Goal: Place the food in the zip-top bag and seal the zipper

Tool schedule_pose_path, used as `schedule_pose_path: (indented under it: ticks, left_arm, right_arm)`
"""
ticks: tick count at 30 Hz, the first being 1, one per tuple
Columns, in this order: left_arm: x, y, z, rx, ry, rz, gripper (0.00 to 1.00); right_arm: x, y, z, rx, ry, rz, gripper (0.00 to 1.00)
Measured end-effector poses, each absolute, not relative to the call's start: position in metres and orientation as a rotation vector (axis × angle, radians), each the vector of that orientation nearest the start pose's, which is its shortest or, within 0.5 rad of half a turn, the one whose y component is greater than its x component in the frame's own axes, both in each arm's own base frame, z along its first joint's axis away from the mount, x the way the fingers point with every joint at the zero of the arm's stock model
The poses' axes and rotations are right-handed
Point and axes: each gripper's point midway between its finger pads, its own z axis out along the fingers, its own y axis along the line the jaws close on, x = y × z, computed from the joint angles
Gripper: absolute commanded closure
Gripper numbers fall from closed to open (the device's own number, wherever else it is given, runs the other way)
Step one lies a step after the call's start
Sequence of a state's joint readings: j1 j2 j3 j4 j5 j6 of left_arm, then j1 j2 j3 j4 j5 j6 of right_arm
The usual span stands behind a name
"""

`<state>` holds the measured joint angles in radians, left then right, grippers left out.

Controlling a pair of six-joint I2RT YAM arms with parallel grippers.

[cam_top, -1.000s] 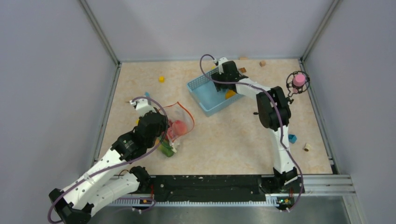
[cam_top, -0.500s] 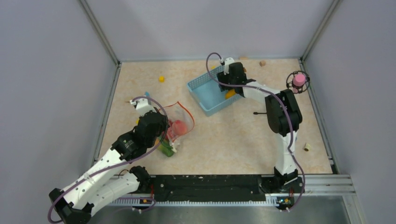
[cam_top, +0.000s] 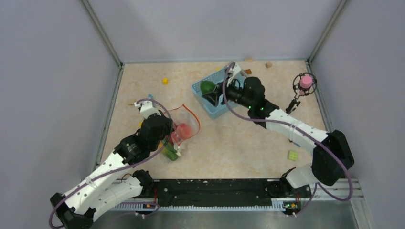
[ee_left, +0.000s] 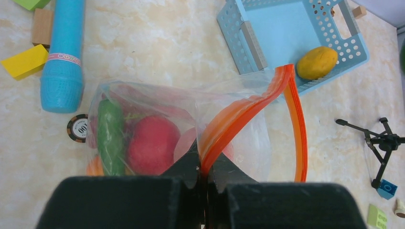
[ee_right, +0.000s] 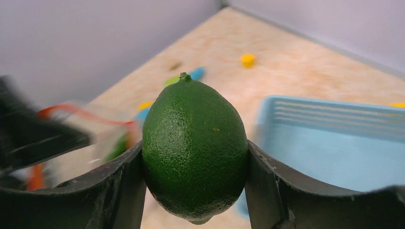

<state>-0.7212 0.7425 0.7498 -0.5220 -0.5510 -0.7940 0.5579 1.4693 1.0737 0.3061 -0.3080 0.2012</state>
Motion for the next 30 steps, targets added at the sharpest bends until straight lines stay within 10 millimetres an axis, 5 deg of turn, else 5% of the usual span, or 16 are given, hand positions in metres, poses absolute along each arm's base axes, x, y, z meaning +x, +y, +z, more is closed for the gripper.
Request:
schedule_pose_path:
  ticks: [5, 12, 23, 30]
  left_arm:
    - [0.240, -0.129, 0.210, -0.387, 1.999, -0.417, 1.00]
    - [0.236, -0.131, 0.214, -0.380, 1.997, -0.456, 1.00]
    - [0.224, -0.128, 0.219, -0.377, 2.002, -0.500, 1.00]
    - [0.219, -0.125, 0.220, -0.377, 2.001, -0.506, 1.00]
  right_arm:
    - [0.267, 0.370, 0.281, -0.718, 1.559, 1.094, 0.49]
    - [0.205, 0.409, 0.275, -0.802, 1.547, 1.222, 0.46]
    - [0.221, 0.443, 0.212, -0.691, 1.846, 1.043, 0.30]
    - [0.229, 0.455, 0.203, -0.642, 1.953, 0.882, 0.25]
